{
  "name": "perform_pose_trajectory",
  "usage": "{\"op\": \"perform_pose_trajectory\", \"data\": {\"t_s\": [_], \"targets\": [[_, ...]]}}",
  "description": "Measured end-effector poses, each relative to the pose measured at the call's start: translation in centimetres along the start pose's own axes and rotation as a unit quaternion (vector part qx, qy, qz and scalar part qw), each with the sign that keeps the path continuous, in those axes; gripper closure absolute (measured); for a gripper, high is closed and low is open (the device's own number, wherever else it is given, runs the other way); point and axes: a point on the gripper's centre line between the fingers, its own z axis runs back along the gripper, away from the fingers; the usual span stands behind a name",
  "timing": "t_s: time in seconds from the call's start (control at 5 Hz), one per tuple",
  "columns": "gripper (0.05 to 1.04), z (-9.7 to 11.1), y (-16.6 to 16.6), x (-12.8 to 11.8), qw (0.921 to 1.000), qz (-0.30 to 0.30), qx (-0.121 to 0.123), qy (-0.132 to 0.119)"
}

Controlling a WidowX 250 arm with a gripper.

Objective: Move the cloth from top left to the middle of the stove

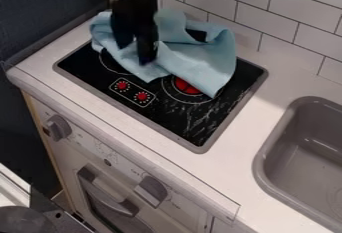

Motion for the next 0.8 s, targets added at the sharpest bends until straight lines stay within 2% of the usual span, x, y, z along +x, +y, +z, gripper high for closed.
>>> {"op": "perform_pose_trajectory", "data": {"t_s": [0.2,0.4,0.6,0.8], "targets": [[0.140,-1.0,0.3,-0.3,0.9995,0.028,0.015,0.000],[0.426,-1.3,0.8,-0.3,0.9983,0.049,0.031,-0.007],[0.708,-1.2,0.4,-0.7,0.9987,0.043,0.028,-0.011],[0.902,-0.8,0.0,-1.5,0.9993,0.029,0.022,0.006]]}}
